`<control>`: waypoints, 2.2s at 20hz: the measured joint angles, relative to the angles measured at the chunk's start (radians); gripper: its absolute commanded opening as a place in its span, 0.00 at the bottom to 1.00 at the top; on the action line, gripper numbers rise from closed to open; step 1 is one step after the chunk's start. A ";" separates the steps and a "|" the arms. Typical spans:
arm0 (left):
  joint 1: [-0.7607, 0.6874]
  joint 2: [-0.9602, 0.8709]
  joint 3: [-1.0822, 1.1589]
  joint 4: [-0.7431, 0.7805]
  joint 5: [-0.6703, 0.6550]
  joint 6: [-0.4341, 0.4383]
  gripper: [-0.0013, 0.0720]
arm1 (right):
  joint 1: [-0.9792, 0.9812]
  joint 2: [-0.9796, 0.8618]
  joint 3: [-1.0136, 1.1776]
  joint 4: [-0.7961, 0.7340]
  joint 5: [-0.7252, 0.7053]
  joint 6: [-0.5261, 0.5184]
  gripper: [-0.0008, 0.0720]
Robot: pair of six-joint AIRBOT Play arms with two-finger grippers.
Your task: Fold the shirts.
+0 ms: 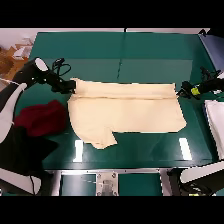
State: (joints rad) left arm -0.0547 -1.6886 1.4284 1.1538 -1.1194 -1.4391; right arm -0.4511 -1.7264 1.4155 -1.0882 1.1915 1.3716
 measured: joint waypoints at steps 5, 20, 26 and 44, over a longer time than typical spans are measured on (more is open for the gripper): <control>0.002 0.000 0.014 -0.068 -0.097 -0.013 0.81 | -0.018 0.028 0.037 -0.029 0.101 0.034 0.03; 0.018 0.562 -0.648 -0.126 -0.192 -0.083 0.91 | -0.248 0.726 -0.785 -0.074 0.048 0.206 0.56; -0.119 0.634 -0.945 -0.286 0.086 -0.094 0.90 | -0.200 0.757 -0.986 0.023 -0.135 0.200 0.56; -0.258 0.636 -0.696 -0.129 0.010 -0.121 0.05 | -0.102 0.679 -0.855 -0.025 -0.090 0.171 0.03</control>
State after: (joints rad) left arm -0.3126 -1.0527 0.7326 1.0252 -1.1095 -1.5600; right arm -0.5533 -1.0477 0.5610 -1.1133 1.1015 1.5425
